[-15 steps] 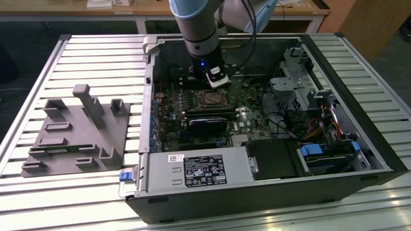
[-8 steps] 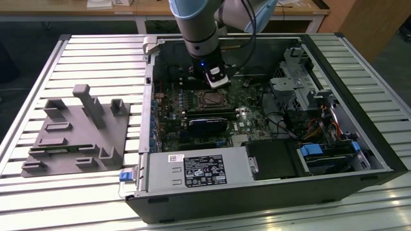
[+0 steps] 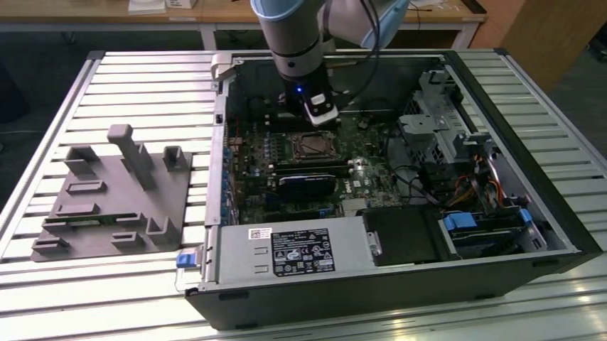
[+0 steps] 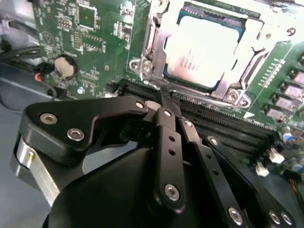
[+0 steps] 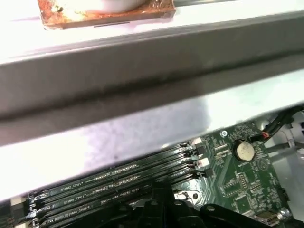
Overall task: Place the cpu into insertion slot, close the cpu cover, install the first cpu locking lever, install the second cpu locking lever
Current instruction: 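Install the first cpu locking lever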
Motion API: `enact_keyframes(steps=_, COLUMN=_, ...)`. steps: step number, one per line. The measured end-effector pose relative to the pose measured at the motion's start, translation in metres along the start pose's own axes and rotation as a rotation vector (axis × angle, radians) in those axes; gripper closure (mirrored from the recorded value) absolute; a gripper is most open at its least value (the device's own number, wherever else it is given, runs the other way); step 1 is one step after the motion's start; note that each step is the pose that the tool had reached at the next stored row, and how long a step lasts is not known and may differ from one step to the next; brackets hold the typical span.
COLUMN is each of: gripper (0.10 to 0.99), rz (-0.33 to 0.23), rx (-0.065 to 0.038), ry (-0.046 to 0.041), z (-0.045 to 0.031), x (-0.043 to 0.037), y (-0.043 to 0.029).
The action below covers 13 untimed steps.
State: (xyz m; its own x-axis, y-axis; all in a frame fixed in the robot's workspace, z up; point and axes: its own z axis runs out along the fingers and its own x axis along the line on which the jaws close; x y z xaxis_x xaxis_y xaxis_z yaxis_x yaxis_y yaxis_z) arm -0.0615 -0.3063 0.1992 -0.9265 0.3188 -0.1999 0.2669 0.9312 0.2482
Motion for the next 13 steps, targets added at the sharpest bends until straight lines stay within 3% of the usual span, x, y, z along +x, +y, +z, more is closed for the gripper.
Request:
enact_keyframes(steps=6, gripper=0.98, rz=0.0, rx=0.0, ry=0.0001, z=-0.0109, x=-0.0023, y=0.0028)
enact_keyframes(steps=13, gripper=0.98, rz=0.0, rx=0.001, ry=0.0009, z=-0.0112, x=-0.0024, y=0.0029)
